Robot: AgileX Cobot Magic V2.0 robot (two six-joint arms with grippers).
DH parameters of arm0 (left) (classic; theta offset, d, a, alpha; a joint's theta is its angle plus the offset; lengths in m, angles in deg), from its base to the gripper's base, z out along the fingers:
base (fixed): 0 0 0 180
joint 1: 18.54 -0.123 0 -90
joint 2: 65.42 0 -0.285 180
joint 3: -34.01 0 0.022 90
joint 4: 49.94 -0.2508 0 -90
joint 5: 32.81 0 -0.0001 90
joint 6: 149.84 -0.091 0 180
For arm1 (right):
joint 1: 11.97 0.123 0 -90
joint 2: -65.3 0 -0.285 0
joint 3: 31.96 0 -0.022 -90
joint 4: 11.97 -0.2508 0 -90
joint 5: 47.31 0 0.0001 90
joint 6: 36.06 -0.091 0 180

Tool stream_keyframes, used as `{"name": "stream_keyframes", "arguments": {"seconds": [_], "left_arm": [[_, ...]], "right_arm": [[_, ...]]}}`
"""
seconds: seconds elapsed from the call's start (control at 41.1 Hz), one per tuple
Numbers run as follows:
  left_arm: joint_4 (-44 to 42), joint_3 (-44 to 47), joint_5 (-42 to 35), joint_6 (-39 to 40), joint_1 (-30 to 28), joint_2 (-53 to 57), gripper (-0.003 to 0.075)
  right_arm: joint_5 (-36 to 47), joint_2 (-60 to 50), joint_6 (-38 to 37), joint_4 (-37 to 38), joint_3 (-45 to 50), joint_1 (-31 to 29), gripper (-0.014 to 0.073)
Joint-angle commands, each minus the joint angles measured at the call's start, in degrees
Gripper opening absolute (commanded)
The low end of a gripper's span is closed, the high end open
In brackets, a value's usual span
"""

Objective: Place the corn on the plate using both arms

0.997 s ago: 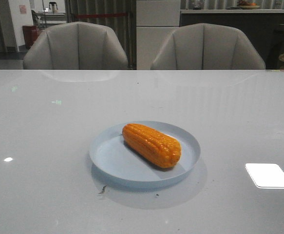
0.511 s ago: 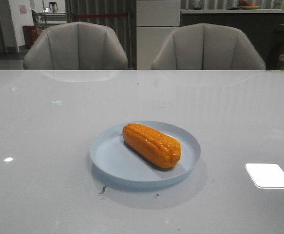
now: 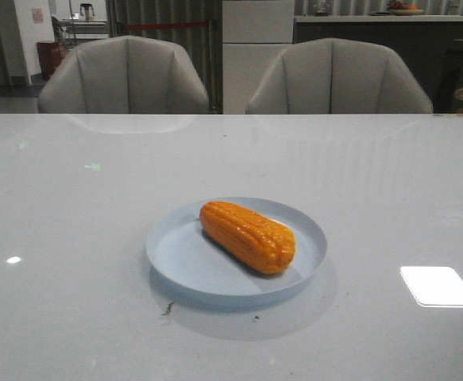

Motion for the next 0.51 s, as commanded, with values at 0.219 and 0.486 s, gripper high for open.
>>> {"name": "stream_keyframes", "arguments": {"seconds": [0.219,0.486], "left_arm": [[0.1,2.2,-4.5,0.1,-0.2,1.1,0.0094],[0.1,2.2,-4.5,0.1,-0.2,1.1,0.0094]], "right_arm": [[5.6,-15.9,0.1,0.2,9.5,0.1,0.0018],[8.7,-16.9,0.1,0.0,17.8,0.1,0.0018]]}}
